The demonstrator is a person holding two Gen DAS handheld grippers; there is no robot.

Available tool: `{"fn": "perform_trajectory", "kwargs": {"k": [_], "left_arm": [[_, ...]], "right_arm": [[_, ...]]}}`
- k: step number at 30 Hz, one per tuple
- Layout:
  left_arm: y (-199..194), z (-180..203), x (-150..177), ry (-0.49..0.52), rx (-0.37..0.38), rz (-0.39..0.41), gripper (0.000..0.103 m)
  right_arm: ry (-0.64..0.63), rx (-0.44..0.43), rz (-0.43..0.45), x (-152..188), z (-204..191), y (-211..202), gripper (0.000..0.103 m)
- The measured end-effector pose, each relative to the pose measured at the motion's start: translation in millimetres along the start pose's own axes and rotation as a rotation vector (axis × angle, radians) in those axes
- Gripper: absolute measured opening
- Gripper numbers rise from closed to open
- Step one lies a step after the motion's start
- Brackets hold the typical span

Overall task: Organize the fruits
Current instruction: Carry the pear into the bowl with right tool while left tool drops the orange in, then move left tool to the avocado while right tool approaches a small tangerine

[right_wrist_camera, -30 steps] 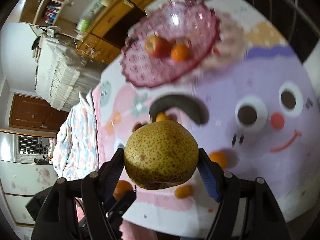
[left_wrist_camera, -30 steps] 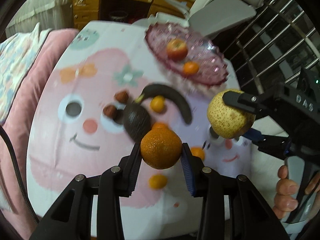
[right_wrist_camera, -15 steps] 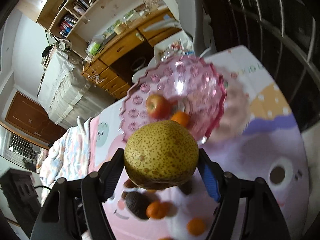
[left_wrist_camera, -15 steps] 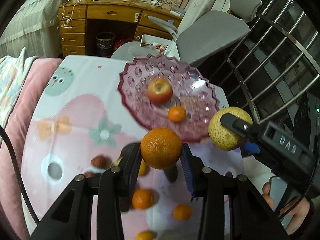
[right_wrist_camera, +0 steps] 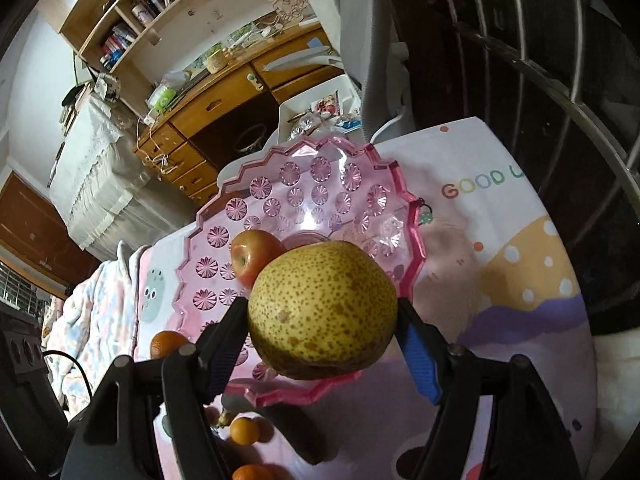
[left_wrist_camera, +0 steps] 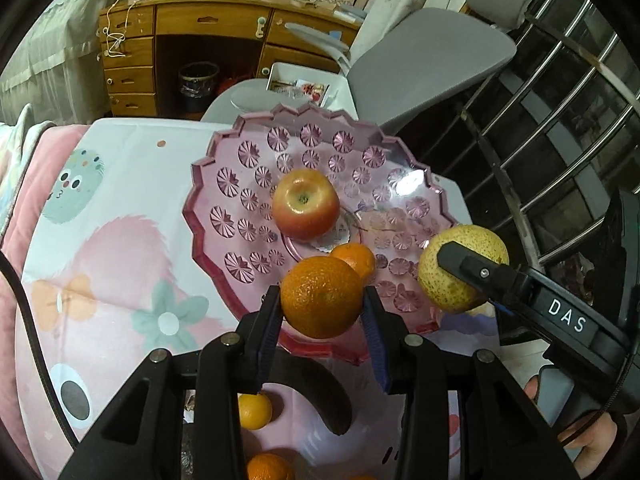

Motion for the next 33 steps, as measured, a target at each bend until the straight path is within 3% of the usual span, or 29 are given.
{"fn": "perform_trajectory", "kwargs": {"k": [5,10,16,33], "left_arm": [[7,0,1,0.004,-0.013,-0.007,0.039],[2,-1,-3,0.005,-0.002,0.021,0.064],[-12,-4,-4,0.001,-0.013,0.038,0.072],[-38,-29,42,-0.005,-0.031,-0.033,0.076]], "right_arm": [[0.023,-0.024,-0.03,1,4,11,0.073],[0.034,-0.029,-0.033,1,6,16,0.074],[0.045,-0.071,0.02,-4,1,2,0.078],[0.056,-0.048,0.03,33,-1,-27,0.078]]}}
Point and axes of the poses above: each gripper's, at about its wrist camera, not at the fingertips, and y roughly the way its jaws point, z to its right, x to its underside, the point moved 5 cm from there along y, roughly the way its jaws point, and after that the axes turned 4 degrees about -z, right-handed, at the moved point
